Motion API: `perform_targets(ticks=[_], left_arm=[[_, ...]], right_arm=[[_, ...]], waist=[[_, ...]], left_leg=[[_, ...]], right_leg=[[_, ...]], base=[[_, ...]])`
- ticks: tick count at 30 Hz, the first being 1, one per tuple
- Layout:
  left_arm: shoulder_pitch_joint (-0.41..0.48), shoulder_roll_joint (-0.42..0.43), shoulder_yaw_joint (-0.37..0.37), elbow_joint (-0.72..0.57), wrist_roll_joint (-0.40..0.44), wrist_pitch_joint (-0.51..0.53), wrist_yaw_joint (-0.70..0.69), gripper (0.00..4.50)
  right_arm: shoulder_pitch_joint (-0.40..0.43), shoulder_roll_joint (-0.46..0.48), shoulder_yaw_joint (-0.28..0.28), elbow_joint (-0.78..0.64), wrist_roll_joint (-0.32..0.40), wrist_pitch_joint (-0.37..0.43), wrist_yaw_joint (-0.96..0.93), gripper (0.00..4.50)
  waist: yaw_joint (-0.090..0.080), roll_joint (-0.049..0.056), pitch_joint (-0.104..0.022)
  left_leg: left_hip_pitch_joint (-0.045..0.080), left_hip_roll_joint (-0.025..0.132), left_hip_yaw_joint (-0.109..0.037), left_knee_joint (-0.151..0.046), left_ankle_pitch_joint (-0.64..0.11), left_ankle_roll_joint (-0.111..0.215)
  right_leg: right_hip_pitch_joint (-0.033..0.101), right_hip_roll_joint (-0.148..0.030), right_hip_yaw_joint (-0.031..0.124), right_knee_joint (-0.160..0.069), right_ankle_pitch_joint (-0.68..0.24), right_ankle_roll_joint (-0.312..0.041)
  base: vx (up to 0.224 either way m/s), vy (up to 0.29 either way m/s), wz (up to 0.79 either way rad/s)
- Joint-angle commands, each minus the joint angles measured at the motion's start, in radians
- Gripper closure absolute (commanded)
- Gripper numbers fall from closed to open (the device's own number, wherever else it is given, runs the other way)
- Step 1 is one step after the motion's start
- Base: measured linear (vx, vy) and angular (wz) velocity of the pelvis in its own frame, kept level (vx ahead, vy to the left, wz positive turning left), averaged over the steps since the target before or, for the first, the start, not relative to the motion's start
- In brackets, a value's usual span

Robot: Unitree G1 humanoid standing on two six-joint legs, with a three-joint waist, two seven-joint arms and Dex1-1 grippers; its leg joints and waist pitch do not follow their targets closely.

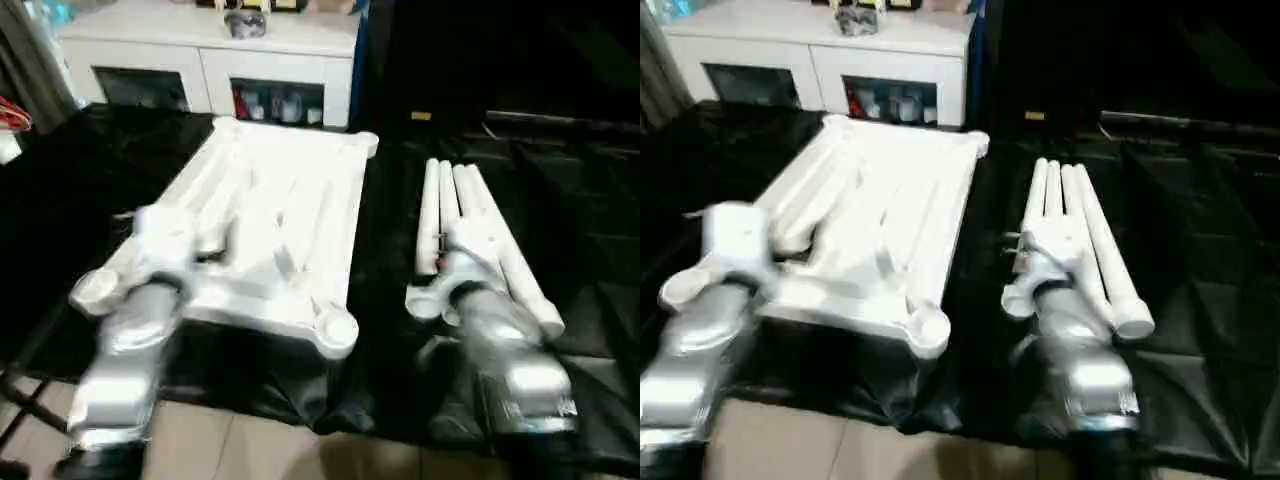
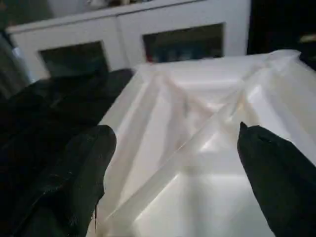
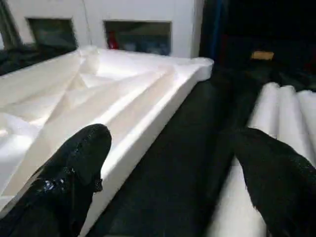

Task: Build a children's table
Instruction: Move to table, then move table base

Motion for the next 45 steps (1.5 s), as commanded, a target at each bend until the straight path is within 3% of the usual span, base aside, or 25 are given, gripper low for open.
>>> perform_targets(ticks=[1, 2, 3, 4, 5, 6, 7, 9, 10, 11, 13, 15, 18, 19, 20, 21, 22, 24, 25, 26, 29, 34, 37, 41, 45], left_arm=[[-0.003, -0.002, -0.016, -0.021, 0.004, 0.012, -0.004, 0.02], [-0.003, 0.0, -0.015, -0.022, 0.004, 0.012, -0.004, 0.02], [-0.004, 0.004, -0.015, -0.021, 0.004, 0.011, -0.004, 0.02], [-0.005, 0.008, -0.016, -0.02, 0.004, 0.011, -0.004, 0.02], [-0.007, 0.015, -0.015, -0.019, 0.003, 0.007, -0.009, 0.02], [-0.009, 0.025, -0.012, -0.019, -0.001, -0.006, -0.022, 0.02], [-0.009, 0.025, -0.012, -0.019, -0.001, -0.006, -0.022, 0.02], [-0.008, 0.042, -0.015, -0.022, -0.014, -0.007, -0.061, 0.02], [0.006, 0.072, -0.026, -0.034, -0.062, 0.011, -0.151, 0.02], [0.015, 0.097, -0.045, -0.043, -0.069, 0.004, -0.199, 0.02], [0.033, 0.152, -0.09, -0.053, -0.079, -0.005, -0.295, 0.02], [0.044, 0.198, -0.125, -0.052, -0.093, -0.011, -0.379, 0.02], [0.038, 0.273, -0.182, -0.023, -0.094, -0.043, -0.507, 0.02], [0.035, 0.282, -0.19, -0.018, -0.095, -0.049, -0.526, 0.02], [0.02, 0.311, -0.217, -0.002, -0.109, -0.055, -0.607, 0.02], [0.02, 0.311, -0.217, -0.002, -0.109, -0.055, -0.607, 0.02], [0.012, 0.316, -0.223, 0.009, -0.108, -0.071, -0.626, 0.02], [0.003, 0.322, -0.232, 0.021, -0.117, -0.092, -0.662, 0.02], [-0.029, 0.357, -0.281, 0.053, -0.115, -0.08, -0.747, 0.3], [-0.041, 0.37, -0.3, 0.066, -0.112, -0.075, -0.777, 0.38], [-0.076, 0.38, -0.338, 0.11, -0.123, -0.052, -0.849, 0.58], [-0.175, 0.372, -0.416, 0.279, -0.065, -0.151, -0.953, 1.14], [-0.208, 0.37, -0.43, 0.319, -0.076, -0.156, -1.002, 1.29], [-0.269, 0.367, -0.469, 0.4, -0.029, -0.185, -1.012, 1.6], [-0.303, 0.347, -0.469, 0.455, -0.04, -0.19, -1.031, 1.9]], right_arm=[[-0.006, -0.024, -0.023, 0.013, 0.0, 0.016, -0.004, 0.09], [-0.009, -0.027, -0.021, 0.015, -0.003, 0.016, 0.0, 0.09], [-0.011, -0.031, -0.016, 0.016, -0.007, 0.014, 0.009, 0.09], [-0.012, -0.035, -0.013, 0.017, -0.009, 0.013, 0.017, 0.09], [-0.015, -0.041, -0.009, 0.018, -0.007, 0.014, 0.034, 0.09], [-0.02, -0.053, -0.002, 0.021, -0.006, 0.013, 0.06, 0.09], [-0.02, -0.053, -0.002, 0.021, -0.006, 0.013, 0.06, 0.09], [-0.026, -0.075, 0.01, 0.021, 0.008, 0.01, 0.106, 0.09], [-0.032, -0.109, 0.019, 0.014, 0.048, 0.016, 0.185, 0.09], [-0.035, -0.128, 0.026, 0.009, 0.058, 0.017, 0.22, 0.09], [-0.041, -0.169, 0.041, 0.002, 0.072, 0.019, 0.295, 0.09], [-0.047, -0.209, 0.057, -0.001, 0.082, 0.027, 0.368, 0.09], [-0.057, -0.282, 0.093, -0.004, 0.093, 0.037, 0.502, 0.09], [-0.059, -0.29, 0.096, -0.004, 0.097, 0.041, 0.518, 0.09], [-0.066, -0.332, 0.117, -0.009, 0.111, 0.041, 0.594, 0.09], [-0.066, -0.332, 0.117, -0.009, 0.111, 0.041, 0.594, 0.09], [-0.067, -0.349, 0.126, -0.011, 0.115, 0.041, 0.623, 0.09], [-0.071, -0.37, 0.138, -0.012, 0.117, 0.037, 0.653, 0.09], [-0.078, -0.401, 0.156, -0.016, 0.131, 0.038, 0.708, 0.03], [-0.081, -0.411, 0.161, -0.016, 0.137, 0.039, 0.728, 0.03], [-0.089, -0.428, 0.174, -0.013, 0.132, 0.028, 0.767, 0.03], [-0.088, -0.447, 0.201, -0.042, 0.147, 0.047, 0.824, 0.03], [-0.083, -0.453, 0.211, -0.05, 0.145, 0.045, 0.834, 0.03], [-0.071, -0.465, 0.217, -0.057, 0.145, 0.048, 0.855, 0.03], [-0.064, -0.467, 0.218, -0.066, 0.144, 0.056, 0.863, 0.03]], waist=[[0.028, -0.047, -0.044], [0.052, -0.029, -0.066], [0.045, -0.023, -0.075], [0.036, 0.0, -0.076], [0.034, 0.004, -0.076], [0.035, 0.003, -0.077], [0.033, 0.003, -0.075], [0.034, 0.005, -0.064], [0.037, 0.005, -0.058], [0.044, 0.01, -0.056], [0.044, 0.008, -0.052], [0.047, 0.014, -0.045], [0.049, -0.001, -0.038], [0.052, 0.001, -0.038], [0.049, -0.007, -0.038], [0.054, -0.004, -0.038], [0.05, -0.015, -0.037], [0.054, -0.013, -0.038], [0.052, -0.019, -0.038], [0.053, -0.015, -0.04], [0.053, -0.018, -0.046], [0.062, -0.016, -0.05], [0.067, -0.017, -0.05], [0.069, -0.02, -0.048], [0.07, -0.016, -0.051]], left_leg=[[-0.094, -0.02, -0.011, -0.018, 0.013, 0.134], [-0.105, 0.0, -0.056, -0.009, 0.088, 0.143], [-0.118, -0.003, -0.061, -0.02, 0.17, 0.122], [-0.101, -0.005, -0.068, -0.044, 0.314, 0.066], [-0.094, -0.003, -0.072, -0.044, 0.332, 0.054], [-0.078, 0.005, -0.074, -0.041, 0.308, 0.026], [-0.075, 0.01, -0.077, -0.045, 0.286, 0.013], [-0.063, 0.026, -0.083, -0.058, 0.206, -0.018], [-0.053, 0.042, -0.087, -0.072, 0.113, -0.037], [-0.044, 0.051, -0.085, -0.079, 0.065, -0.042], [-0.043, 0.056, -0.082, -0.085, 0.031, -0.037], [-0.039, 0.059, -0.072, -0.092, -0.022, -0.039], [-0.045, 0.058, -0.063, -0.1, -0.074, -0.015], [-0.044, 0.058, -0.063, -0.1, -0.083, -0.013], [-0.044, 0.058, -0.057, -0.102, -0.093, -0.01], [-0.04, 0.059, -0.056, -0.103, -0.092, -0.008], [-0.042, 0.059, -0.05, -0.103, -0.089, -0.002], [-0.041, 0.062, -0.045, -0.104, -0.089, 0.003], [-0.044, 0.061, -0.044, -0.105, -0.082, 0.007], [-0.045, 0.06, -0.044, -0.104, -0.063, 0.015], [-0.05, 0.059, -0.042, -0.099, -0.005, 0.029], [-0.051, 0.059, -0.039, -0.094, 0.036, 0.059], [-0.049, 0.061, -0.038, -0.095, 0.025, 0.052], [-0.05, 0.062, -0.039, -0.097, 0.011, 0.05], [-0.049, 0.063, -0.039, -0.096, 0.016, 0.046]], right_leg=[[0.092, -0.088, 0.098, -0.119, 0.33, -0.172], [0.109, -0.153, 0.13, -0.107, 0.593, -0.138], [0.112, -0.116, 0.105, -0.069, 0.753, -0.11], [0.082, -0.047, 0.052, -0.03, 1.037, -0.031], [0.077, -0.039, 0.045, -0.028, 1.054, -0.02], [0.072, -0.031, 0.043, -0.036, 1.011, -0.009], [0.07, -0.031, 0.043, -0.04, 0.967, -0.012], [0.06, -0.037, 0.042, -0.057, 0.783, -0.041], [0.053, -0.048, 0.044, -0.073, 0.588, -0.081], [0.043, -0.053, 0.044, -0.084, 0.471, -0.108], [0.04, -0.056, 0.045, -0.091, 0.382, -0.133], [0.029, -0.059, 0.046, -0.102, 0.264, -0.157], [0.027, -0.068, 0.051, -0.116, 0.142, -0.175], [0.027, -0.07, 0.051, -0.117, 0.119, -0.178], [0.024, -0.071, 0.052, -0.121, 0.089, -0.181], [0.021, -0.072, 0.052, -0.122, 0.066, -0.183], [0.019, -0.071, 0.052, -0.124, 0.065, -0.189], [0.016, -0.075, 0.051, -0.125, 0.055, -0.194], [0.017, -0.075, 0.051, -0.124, 0.062, -0.196], [0.014, -0.071, 0.049, -0.119, 0.08, -0.19], [0.017, -0.072, 0.048, -0.11, 0.164, -0.198], [0.018, -0.075, 0.048, -0.106, 0.245, -0.213], [0.017, -0.078, 0.048, -0.106, 0.235, -0.224], [0.02, -0.078, 0.048, -0.107, 0.22, -0.228], [0.019, -0.079, 0.048, -0.106, 0.229, -0.238]], base=[[0.097, -0.042, -0.24], [0.097, -0.042, -0.24], [0.094, -0.045, -0.08], [0.0, 0.0, 0.0], [0.0, 0.0, 0.0], [0.0, 0.0, 0.0], [0.0, 0.0, 0.0], [0.0, 0.0, 0.0], [0.0, 0.0, 0.0], [0.0, 0.0, 0.0], [-0.026, 0.009, 0.02], [-0.053, 0.019, 0.04], [-0.057, 0.013, 0.03], [0.0, 0.0, 0.0], [0.0, 0.0, 0.0], [0.0, 0.0, 0.0], [0.0, 0.0, 0.0], [0.0, 0.0, 0.0], [0.0, 0.0, 0.0], [0.0, 0.0, 0.0], [0.0, 0.0, 0.0], [0.0, 0.0, 0.0], [0.0, 0.0, 0.0], [0.0, 0.0, 0.0], [0.0, 0.0, 0.0]])
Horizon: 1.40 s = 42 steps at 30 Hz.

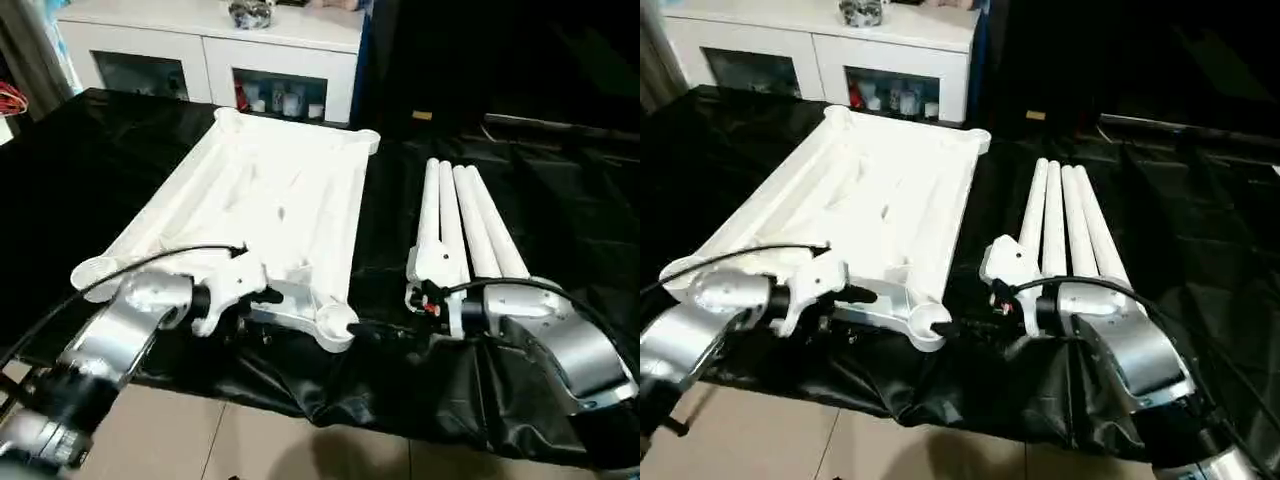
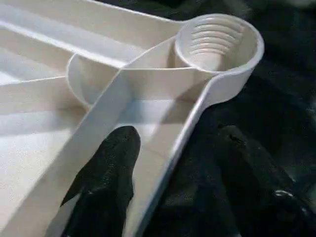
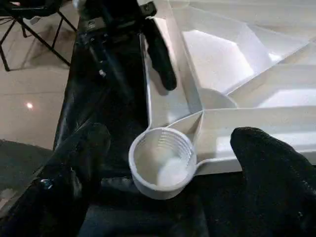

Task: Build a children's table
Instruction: Move table base

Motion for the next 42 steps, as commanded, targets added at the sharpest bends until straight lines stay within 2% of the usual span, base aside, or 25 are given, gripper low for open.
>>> perform_targets(ticks=[1, 2, 4, 5, 8, 11, 12, 16, 17, 21, 23, 24, 27, 30, 31, 32, 36, 38, 39, 42], left_arm=[[-0.024, -0.011, -0.01, 0.027, -0.004, -0.011, -0.026, 1.9], [-0.049, -0.017, -0.019, 0.072, 0.004, -0.021, -0.048, 2.02], [-0.073, -0.022, -0.028, 0.12, 0.019, -0.041, -0.06, 2.07], [-0.081, -0.023, -0.032, 0.136, 0.024, -0.049, -0.064, 2.31], [-0.111, -0.031, -0.043, 0.195, 0.039, -0.08, -0.084, 2.46], [-0.13, -0.037, -0.052, 0.226, 0.047, -0.094, -0.105, 2.59], [-0.139, -0.04, -0.054, 0.239, 0.049, -0.097, -0.111, 2.75], [-0.168, -0.05, -0.063, 0.29, 0.06, -0.115, -0.139, 2.96], [-0.173, -0.053, -0.065, 0.301, 0.061, -0.117, -0.146, 3.27], [-0.179, -0.064, -0.061, 0.313, 0.063, -0.104, -0.151, 3.37], [-0.173, -0.071, -0.055, 0.296, 0.058, -0.078, -0.142, 3.61], [-0.17, -0.073, -0.053, 0.287, 0.054, -0.071, -0.141, 3.69], [-0.129, -0.07, -0.05, 0.205, 0.042, -0.021, -0.127, 3.88], [-0.095, -0.069, -0.043, 0.145, 0.039, 0.016, -0.099, 4.09], [-0.078, -0.069, -0.036, 0.114, 0.039, 0.034, -0.085, 4.17], [-0.032, -0.065, -0.021, 0.026, 0.038, 0.096, -0.047, 4.25], [0.034, -0.061, -0.002, -0.098, 0.047, 0.18, 0.01, 4.42], [0.09, -0.069, 0.015, -0.193, 0.053, 0.226, 0.059, 4.49], [0.105, -0.072, 0.019, -0.219, 0.054, 0.235, 0.076, 4.49], [0.124, -0.076, 0.025, -0.252, 0.051, 0.23, 0.094, 4.49]], right_arm=[[0.007, -0.014, 0.005, -0.022, 0.013, 0.012, 0.009, 0.03], [0.011, -0.017, 0.009, -0.027, 0.013, 0.014, 0.01, 0.03], [0.016, -0.02, 0.012, -0.032, 0.013, 0.018, 0.013, 0.03], [0.017, -0.021, 0.013, -0.034, 0.013, 0.021, 0.014, 0.03], [0.021, -0.025, 0.015, -0.043, 0.01, 0.027, 0.018, 0.03], [0.023, -0.025, 0.014, -0.046, 0.01, 0.03, 0.019, 0.03], [0.026, -0.027, 0.013, -0.05, 0.012, 0.034, 0.019, 0.03], [0.032, -0.034, 0.011, -0.061, 0.012, 0.042, 0.015, 0.03], [0.034, -0.036, 0.011, -0.064, 0.011, 0.044, 0.016, 0.03], [0.038, -0.038, 0.008, -0.068, 0.008, 0.047, 0.013, 0.03], [0.039, -0.038, 0.008, -0.067, 0.006, 0.048, 0.011, 0.03], [0.039, -0.038, 0.009, -0.068, 0.006, 0.048, 0.011, 0.03], [0.037, -0.036, 0.013, -0.067, 0.001, 0.048, 0.008, 0.03], [0.033, -0.034, 0.014, -0.063, -0.001, 0.046, 0.005, 0.03], [0.032, -0.033, 0.015, -0.063, -0.002, 0.047, 0.004, 0.03], [0.03, -0.033, 0.015, -0.061, -0.005, 0.044, 0.002, 0.03], [0.028, -0.033, 0.015, -0.058, -0.007, 0.043, 0.001, 0.03], [0.025, -0.032, 0.017, -0.052, -0.01, 0.04, 0.001, 0.03], [0.024, -0.031, 0.019, -0.048, -0.011, 0.038, 0.002, 0.03], [0.019, -0.029, 0.024, -0.041, -0.015, 0.034, 0.002, 0.03]], waist=[[0.002, 0.006, -0.055], [0.004, 0.013, -0.055], [0.004, 0.008, -0.055], [0.004, 0.007, -0.056], [0.005, 0.014, -0.057], [0.004, 0.012, -0.056], [0.005, 0.019, -0.057], [0.005, 0.018, -0.057], [0.004, 0.018, -0.057], [0.004, 0.017, -0.057], [0.005, 0.016, -0.058], [0.005, 0.012, -0.057], [0.003, 0.011, -0.058], [-0.001, 0.012, -0.058], [-0.002, 0.011, -0.056], [-0.003, 0.01, -0.056], [-0.01, 0.011, -0.052], [-0.013, 0.007, -0.05], [-0.017, 0.001, -0.048], [-0.016, 0.003, -0.047]], left_leg=[[0.018, 0.058, -0.015, -0.074, -0.05, 0.049], [0.018, 0.056, -0.015, -0.074, -0.045, 0.051], [0.017, 0.055, -0.014, -0.074, -0.052, 0.051], [0.017, 0.055, -0.015, -0.074, -0.053, 0.05], [0.018, 0.058, -0.016, -0.074, -0.057, 0.049], [0.018, 0.059, -0.016, -0.075, -0.063, 0.047], [0.019, 0.06, -0.017, -0.074, -0.063, 0.046], [0.02, 0.061, -0.017, -0.076, -0.076, 0.038], [0.019, 0.062, -0.017, -0.076, -0.075, 0.036], [0.019, 0.061, -0.017, -0.075, -0.069, 0.043], [0.018, 0.062, -0.016, -0.074, -0.058, 0.05], [0.018, 0.061, -0.015, -0.075, -0.062, 0.053], [0.015, 0.066, -0.017, -0.075, -0.051, 0.056], [0.014, 0.063, -0.015, -0.073, -0.039, 0.069], [0.014, 0.062, -0.014, -0.073, -0.045, 0.072], [0.014, 0.066, -0.015, -0.076, -0.054, 0.067], [0.015, 0.064, -0.013, -0.076, -0.068, 0.066], [0.015, 0.065, -0.013, -0.078, -0.09, 0.059], [0.012, 0.064, -0.012, -0.079, -0.083, 0.061], [0.016, 0.06, -0.009, -0.076, -0.078, 0.069]], right_leg=[[0.031, -0.096, 0.048, -0.062, 0.183, -0.258], [0.03, -0.096, 0.048, -0.062, 0.188, -0.26], [0.032, -0.095, 0.049, -0.065, 0.187, -0.257], [0.033, -0.096, 0.049, -0.063, 0.19, -0.259], [0.033, -0.099, 0.049, -0.062, 0.201, -0.264], [0.035, -0.1, 0.049, -0.063, 0.208, -0.27], [0.034, -0.101, 0.049, -0.062, 0.211, -0.272], [0.035, -0.102, 0.049, -0.063, 0.214, -0.281], [0.036, -0.102, 0.049, -0.062, 0.222, -0.283], [0.036, -0.101, 0.048, -0.061, 0.232, -0.287], [0.037, -0.103, 0.048, -0.06, 0.248, -0.293], [0.037, -0.104, 0.049, -0.062, 0.24, -0.294], [0.041, -0.108, 0.048, -0.058, 0.243, -0.296], [0.039, -0.105, 0.048, -0.058, 0.259, -0.298], [0.038, -0.104, 0.049, -0.06, 0.247, -0.297], [0.04, -0.105, 0.048, -0.06, 0.235, -0.297], [0.036, -0.101, 0.048, -0.065, 0.189, -0.292], [0.037, -0.101, 0.048, -0.068, 0.143, -0.287], [0.037, -0.1, 0.048, -0.07, 0.135, -0.283], [0.031, -0.095, 0.049, -0.073, 0.114, -0.273]], base=[[0.0, 0.0, 0.0], [0.0, 0.0, 0.0], [0.0, 0.0, 0.0], [0.0, 0.0, 0.0], [0.0, 0.0, 0.0], [0.0, 0.0, 0.0], [0.0, 0.0, 0.0], [0.0, 0.0, 0.0], [0.0, 0.0, 0.0], [0.0, 0.0, 0.0], [0.0, 0.0, 0.0], [0.0, 0.0, 0.0], [0.0, 0.0, 0.0], [0.0, 0.0, 0.0], [0.0, 0.0, 0.0], [0.0, 0.0, 0.0], [0.0, 0.0, 0.0], [0.0, 0.0, 0.0], [0.0, 0.0, 0.0], [0.0, 0.0, 0.0]])
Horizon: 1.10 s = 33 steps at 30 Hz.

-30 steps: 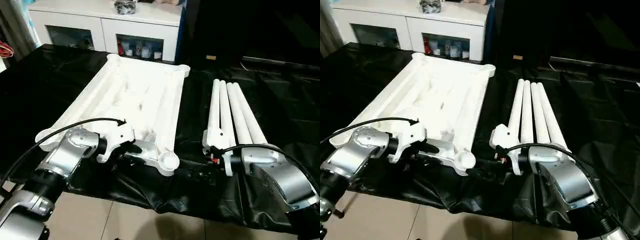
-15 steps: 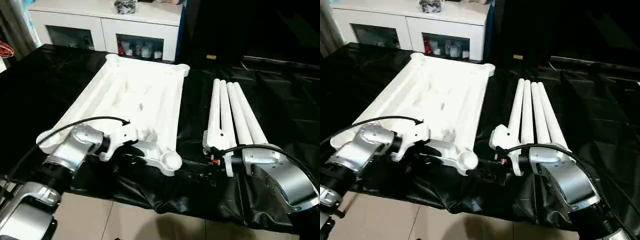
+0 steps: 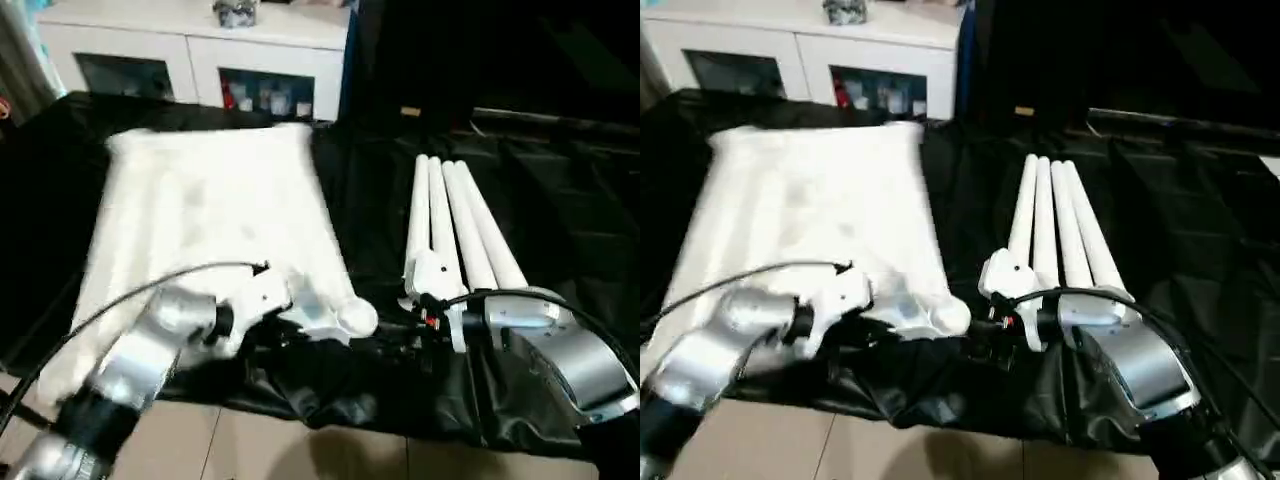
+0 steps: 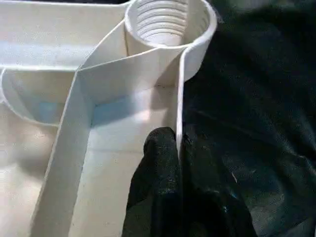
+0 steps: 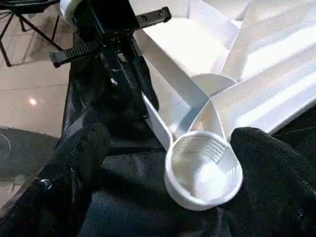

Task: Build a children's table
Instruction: Move table base

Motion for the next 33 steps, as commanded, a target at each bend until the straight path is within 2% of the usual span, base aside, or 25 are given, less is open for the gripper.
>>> perform_targets(ticks=[1, 2, 3, 4, 6, 7, 8, 9, 10, 12, 13, 14, 17, 18, 20, 21, 22, 24, 26, 31, 33], left_arm=[[0.004, 0.002, 0.03, -0.028, -0.001, -0.001, 0.024, 4.49], [0.007, 0.003, 0.032, -0.034, 0.0, -0.011, 0.031, 4.49], [0.008, 0.005, 0.034, -0.007, -0.004, -0.111, 0.022, 4.49], [0.009, 0.006, 0.037, -0.001, -0.007, -0.136, 0.021, 4.49], [0.012, -0.005, 0.057, 0.042, -0.049, -0.257, -0.022, 4.49], [0.012, -0.005, 0.057, 0.042, -0.049, -0.257, -0.022, 4.49], [-0.005, -0.017, 0.082, 0.103, -0.076, -0.325, -0.041, 4.49], [-0.013, -0.015, 0.081, 0.117, -0.074, -0.329, -0.044, 4.49], [-0.033, -0.009, 0.08, 0.16, -0.071, -0.351, -0.059, 4.49], [-0.054, -0.004, 0.076, 0.208, -0.065, -0.382, -0.074, 4.49], [-0.068, -0.003, 0.075, 0.246, -0.061, -0.411, -0.083, 4.49], [-0.082, -0.001, 0.07, 0.289, -0.051, -0.448, -0.088, 4.49], [-0.107, 0.001, 0.062, 0.365, -0.033, -0.51, -0.094, 4.49], [-0.121, 0.0, 0.058, 0.405, -0.022, -0.544, -0.093, 4.49], [-0.173, -0.008, 0.038, 0.54, 0.029, -0.664, -0.081, 4.49], [-0.174, -0.008, 0.037, 0.542, 0.029, -0.666, -0.081, 4.49], [-0.215, -0.016, 0.022, 0.63, 0.063, -0.749, -0.067, 4.49], [-0.241, -0.024, 0.019, 0.678, 0.076, -0.785, -0.053, 4.49], [-0.264, -0.026, 0.013, 0.723, 0.085, -0.818, -0.057, 4.49], [-0.286, -0.037, 0.024, 0.798, 0.085, -0.899, -0.063, 4.49], [-0.286, -0.038, 0.034, 0.809, 0.071, -0.91, -0.088, 4.05]], right_arm=[[-0.012, -0.007, 0.004, 0.007, -0.007, -0.007, 0.003, 0.03], [-0.015, -0.006, 0.005, 0.01, -0.008, -0.008, 0.003, 0.03], [-0.021, -0.004, 0.008, 0.017, -0.013, -0.014, 0.001, 0.03], [-0.023, -0.003, 0.009, 0.02, -0.014, -0.015, 0.0, 0.03], [-0.028, -0.003, 0.011, 0.026, -0.018, -0.019, 0.0, 0.03], [-0.028, -0.003, 0.011, 0.026, -0.018, -0.019, 0.0, 0.03], [-0.032, -0.002, 0.011, 0.031, -0.021, -0.022, 0.0, 0.03], [-0.033, -0.003, 0.011, 0.032, -0.022, -0.023, 0.0, 0.03], [-0.033, -0.003, 0.011, 0.034, -0.026, -0.025, -0.003, 0.03], [-0.032, -0.003, 0.01, 0.034, -0.028, -0.026, -0.007, 0.03], [-0.031, -0.003, 0.01, 0.034, -0.029, -0.027, -0.008, 0.03], [-0.028, -0.002, 0.01, 0.032, -0.029, -0.027, -0.012, 0.03], [-0.023, 0.0, 0.01, 0.029, -0.033, -0.029, -0.018, 0.03], [-0.02, 0.001, 0.011, 0.027, -0.034, -0.029, -0.021, 0.03], [-0.009, 0.004, 0.013, 0.019, -0.039, -0.03, -0.029, 0.03], [-0.009, 0.004, 0.013, 0.018, -0.039, -0.03, -0.029, 0.03], [-0.006, 0.005, 0.015, 0.018, -0.04, -0.031, -0.032, 0.03], [-0.007, 0.006, 0.015, 0.022, -0.042, -0.034, -0.034, 0.03], [-0.008, 0.006, 0.017, 0.028, -0.044, -0.037, -0.035, 0.03], [-0.008, 0.006, 0.017, 0.035, -0.047, -0.044, -0.038, 0.03], [-0.005, 0.008, 0.014, 0.036, -0.049, -0.045, -0.039, 0.03]], waist=[[0.007, -0.001, -0.048], [0.008, 0.0, -0.048], [0.009, 0.0, -0.048], [0.009, -0.003, -0.048], [0.01, -0.001, -0.049], [0.011, -0.001, -0.05], [0.012, 0.0, -0.051], [0.012, 0.004, -0.051], [0.013, 0.002, -0.052], [0.02, 0.009, -0.053], [0.02, 0.007, -0.051], [0.023, 0.01, -0.052], [0.023, 0.008, -0.055], [0.022, 0.013, -0.055], [0.025, 0.013, -0.057], [0.025, 0.013, -0.056], [0.026, 0.013, -0.056], [0.027, 0.012, -0.058], [0.027, 0.015, -0.057], [0.027, 0.014, -0.058], [0.029, 0.011, -0.057]], left_leg=[[0.013, 0.057, -0.017, -0.071, -0.083, 0.063], [0.013, 0.057, -0.018, -0.072, -0.085, 0.061], [0.013, 0.057, -0.019, -0.072, -0.087, 0.058], [0.012, 0.057, -0.018, -0.072, -0.089, 0.057], [0.012, 0.056, -0.017, -0.071, -0.08, 0.06], [0.012, 0.054, -0.017, -0.071, -0.077, 0.06], [0.013, 0.055, -0.017, -0.071, -0.073, 0.059], [0.013, 0.054, -0.018, -0.071, -0.074, 0.059], [0.015, 0.056, -0.017, -0.071, -0.08, 0.057], [0.018, 0.056, -0.016, -0.071, -0.089, 0.049], [0.017, 0.055, -0.015, -0.072, -0.092, 0.048], [0.019, 0.056, -0.016, -0.073, -0.101, 0.038], [0.017, 0.056, -0.016, -0.072, -0.093, 0.035], [0.017, 0.055, -0.016, -0.072, -0.087, 0.038], [0.017, 0.055, -0.016, -0.07, -0.084, 0.04], [0.015, 0.054, -0.017, -0.071, -0.085, 0.041], [0.016, 0.055, -0.017, -0.071, -0.092, 0.04], [0.018, 0.058, -0.018, -0.072, -0.103, 0.03], [0.018, 0.058, -0.018, -0.072, -0.101, 0.031], [0.017, 0.06, -0.017, -0.072, -0.1, 0.032], [0.018, 0.062, -0.017, -0.073, -0.109, 0.03]], right_leg=[[0.031, -0.092, 0.05, -0.074, 0.107, -0.268], [0.031, -0.092, 0.05, -0.074, 0.095, -0.263], [0.03, -0.093, 0.05, -0.075, 0.089, -0.259], [0.031, -0.093, 0.051, -0.076, 0.085, -0.253], [0.029, -0.091, 0.051, -0.075, 0.101, -0.249], [0.029, -0.091, 0.05, -0.074, 0.106, -0.248], [0.028, -0.09, 0.049, -0.072, 0.119, -0.247], [0.028, -0.091, 0.049, -0.072, 0.122, -0.246], [0.028, -0.091, 0.05, -0.071, 0.127, -0.246], [0.026, -0.093, 0.051, -0.071, 0.121, -0.243], [0.026, -0.092, 0.051, -0.074, 0.115, -0.241], [0.025, -0.093, 0.051, -0.074, 0.113, -0.241], [0.029, -0.094, 0.05, -0.069, 0.141, -0.241], [0.028, -0.093, 0.05, -0.07, 0.158, -0.243], [0.032, -0.096, 0.051, -0.067, 0.182, -0.242], [0.031, -0.095, 0.05, -0.069, 0.176, -0.241], [0.031, -0.095, 0.049, -0.071, 0.168, -0.239], [0.032, -0.098, 0.049, -0.068, 0.165, -0.242], [0.031, -0.099, 0.049, -0.068, 0.171, -0.245], [0.033, -0.102, 0.049, -0.066, 0.19, -0.257], [0.033, -0.104, 0.048, -0.066, 0.173, -0.26]], base=[[0.0, 0.0, 0.0], [0.0, 0.0, 0.0], [0.0, 0.0, 0.0], [0.0, 0.0, 0.0], [0.0, 0.0, 0.0], [0.0, 0.0, 0.0], [0.0, 0.0, 0.0], [0.0, 0.0, 0.0], [0.0, 0.0, 0.0], [0.0, 0.0, 0.0], [0.0, 0.0, 0.0], [0.0, 0.0, 0.0], [0.0, 0.0, 0.0], [0.0, 0.0, 0.0], [0.0, 0.0, 0.0], [0.0, 0.0, 0.0], [0.0, 0.0, 0.0], [0.0, 0.0, 0.0], [0.0, 0.0, 0.0], [0.0, 0.0, 0.0], [0.0, 0.0, 0.0]])
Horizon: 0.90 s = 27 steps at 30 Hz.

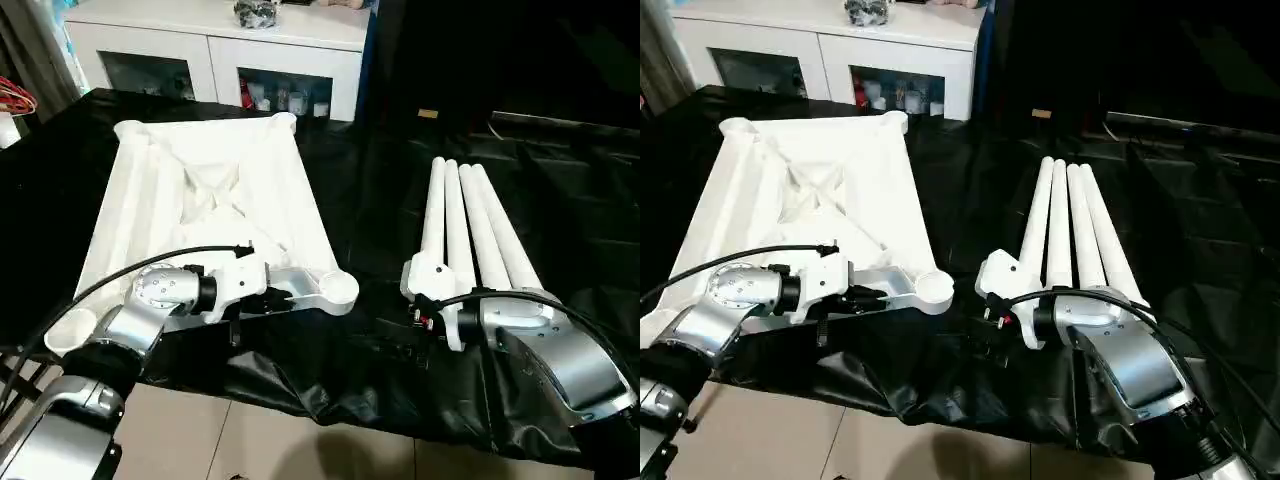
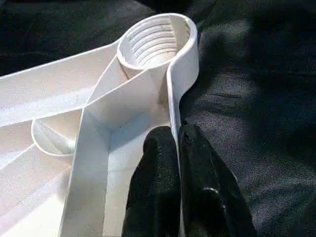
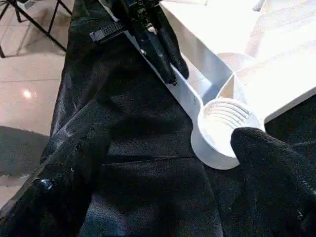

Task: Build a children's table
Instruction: Move table base

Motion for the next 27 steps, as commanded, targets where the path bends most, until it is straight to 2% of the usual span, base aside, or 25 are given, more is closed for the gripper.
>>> perform_targets(ticks=[1, 4, 5, 6, 8, 9, 10, 11, 12, 14, 15, 16, 17, 18, 21, 22, 24, 27], left_arm=[[-0.006, 0.003, 0.004, 0.009, 0.004, -0.025, -0.028, 3.93], [-0.002, 0.011, 0.01, 0.009, -0.005, -0.037, -0.038, 3.7], [0.012, 0.025, 0.017, -0.019, -0.013, -0.043, -0.036, 3.48], [0.026, 0.038, 0.024, -0.049, -0.019, -0.05, -0.031, 3.45], [0.064, 0.057, 0.05, -0.141, -0.061, -0.03, -0.041, 3.38], [0.077, 0.061, 0.06, -0.174, -0.081, -0.017, -0.049, 3.38], [0.081, 0.062, 0.062, -0.183, -0.084, -0.013, -0.049, 3.11], [0.141, 0.084, 0.095, -0.335, -0.145, 0.072, -0.058, 3.11], [0.173, 0.094, 0.113, -0.413, -0.166, 0.113, -0.042, 3.11], [0.226, 0.111, 0.14, -0.533, -0.207, 0.18, -0.029, 3.11], [0.226, 0.111, 0.14, -0.534, -0.208, 0.18, -0.029, 3.11], [0.252, 0.121, 0.149, -0.583, -0.218, 0.203, -0.015, 3.11], [0.313, 0.136, 0.169, -0.691, -0.252, 0.246, 0.014, 3.11], [0.313, 0.136, 0.169, -0.691, -0.252, 0.246, 0.014, 3.11], [0.37, 0.134, 0.207, -0.809, -0.243, 0.395, 0.107, 3.11], [0.39, 0.124, 0.225, -0.86, -0.232, 0.487, 0.159, 3.11], [0.402, 0.086, 0.248, -0.92, -0.214, 0.596, 0.261, 3.11], [0.389, 0.014, 0.268, -0.934, -0.176, 0.642, 0.4, 3.05]], right_arm=[[-0.001, -0.003, 0.0, 0.005, -0.01, -0.006, -0.004, 0.03], [0.001, -0.002, -0.002, 0.005, -0.011, -0.007, -0.005, 0.03], [0.0, 0.0, -0.003, 0.006, -0.01, -0.009, -0.008, 0.03], [-0.001, 0.004, -0.008, 0.004, -0.005, -0.007, -0.011, 0.03], [-0.003, 0.012, -0.023, -0.002, 0.011, 0.002, -0.018, 0.03], [-0.003, 0.014, -0.029, -0.005, 0.019, 0.007, -0.02, 0.03], [-0.003, 0.015, -0.03, -0.006, 0.02, 0.008, -0.02, 0.03], [-0.005, 0.023, -0.05, -0.016, 0.046, 0.023, -0.023, 0.03], [-0.006, 0.026, -0.06, -0.024, 0.06, 0.033, -0.023, 0.03], [-0.009, 0.03, -0.075, -0.036, 0.084, 0.054, -0.023, 0.03], [-0.009, 0.03, -0.075, -0.036, 0.084, 0.054, -0.023, 0.03], [-0.012, 0.032, -0.081, -0.041, 0.093, 0.062, -0.022, 0.03], [-0.019, 0.036, -0.087, -0.046, 0.108, 0.083, -0.021, 0.03], [-0.019, 0.036, -0.087, -0.046, 0.108, 0.083, -0.021, 0.03], [-0.042, 0.054, -0.097, -0.045, 0.111, 0.129, -0.054, 0.03], [-0.059, 0.068, -0.105, -0.04, 0.106, 0.162, -0.089, 0.03], [-0.094, 0.107, -0.125, -0.012, 0.094, 0.228, -0.174, 0.03], [-0.154, 0.201, -0.187, 0.074, 0.075, 0.299, -0.343, 0.01]], waist=[[0.001, 0.004, -0.058], [0.001, 0.005, -0.059], [0.0, 0.004, -0.06], [0.001, 0.006, -0.061], [-0.003, 0.001, -0.061], [-0.003, 0.003, -0.06], [-0.005, 0.004, -0.059], [-0.004, 0.003, -0.057], [-0.003, 0.002, -0.059], [-0.004, 0.002, -0.053], [-0.006, 0.003, -0.053], [-0.006, -0.006, -0.049], [-0.005, -0.002, -0.048], [-0.006, -0.001, -0.049], [-0.01, 0.003, -0.049], [-0.014, -0.002, -0.047], [-0.014, 0.002, -0.046], [-0.019, 0.005, -0.048]], left_leg=[[0.018, 0.063, -0.022, -0.072, -0.115, 0.033], [0.017, 0.064, -0.023, -0.072, -0.105, 0.035], [0.017, 0.064, -0.022, -0.071, -0.093, 0.043], [0.017, 0.066, -0.023, -0.07, -0.092, 0.043], [0.014, 0.066, -0.023, -0.072, -0.089, 0.048], [0.014, 0.066, -0.022, -0.072, -0.088, 0.051], [0.016, 0.064, -0.019, -0.071, -0.09, 0.054], [0.017, 0.067, -0.019, -0.073, -0.095, 0.052], [0.019, 0.073, -0.021, -0.075, -0.1, 0.047], [0.015, 0.068, -0.019, -0.076, -0.109, 0.05], [0.017, 0.067, -0.017, -0.076, -0.113, 0.046], [0.018, 0.065, -0.015, -0.077, -0.127, 0.045], [0.017, 0.066, -0.017, -0.079, -0.131, 0.036], [0.018, 0.067, -0.016, -0.078, -0.13, 0.032], [0.021, 0.064, -0.014, -0.078, -0.131, 0.021], [0.021, 0.062, -0.014, -0.079, -0.126, 0.015], [0.022, 0.06, -0.014, -0.079, -0.123, 0.005], [0.021, 0.055, -0.015, -0.078, -0.11, -0.02]], right_leg=[[0.031, -0.097, 0.051, -0.068, 0.165, -0.262], [0.032, -0.097, 0.051, -0.065, 0.174, -0.264], [0.032, -0.097, 0.05, -0.063, 0.197, -0.265], [0.032, -0.1, 0.05, -0.062, 0.205, -0.267], [0.033, -0.099, 0.049, -0.059, 0.214, -0.268], [0.031, -0.098, 0.049, -0.059, 0.209, -0.272], [0.028, -0.095, 0.049, -0.062, 0.202, -0.273], [0.027, -0.096, 0.049, -0.062, 0.186, -0.277], [0.029, -0.1, 0.049, -0.057, 0.191, -0.282], [0.026, -0.094, 0.048, -0.062, 0.148, -0.28], [0.024, -0.092, 0.048, -0.062, 0.134, -0.278], [0.022, -0.09, 0.049, -0.07, 0.092, -0.27], [0.023, -0.091, 0.05, -0.07, 0.067, -0.263], [0.023, -0.091, 0.049, -0.068, 0.066, -0.26], [0.019, -0.085, 0.05, -0.069, 0.059, -0.254], [0.018, -0.082, 0.05, -0.069, 0.051, -0.251], [0.017, -0.083, 0.051, -0.072, 0.027, -0.249], [0.014, -0.079, 0.052, -0.074, 0.02, -0.249]], base=[[0.0, 0.0, 0.0], [0.0, 0.0, 0.0], [0.0, 0.0, 0.0], [0.0, 0.0, 0.0], [0.0, 0.0, 0.0], [0.0, 0.0, 0.0], [0.0, 0.0, 0.0], [0.0, 0.0, 0.0], [0.0, 0.0, 0.0], [0.0, 0.0, 0.0], [0.0, 0.0, 0.0], [0.0, 0.0, 0.0], [0.0, 0.0, 0.0], [0.0, 0.0, 0.0], [0.0, 0.0, 0.0], [0.0, 0.0, 0.0], [0.0, 0.0, 0.0], [0.0, 0.0, 0.0]])
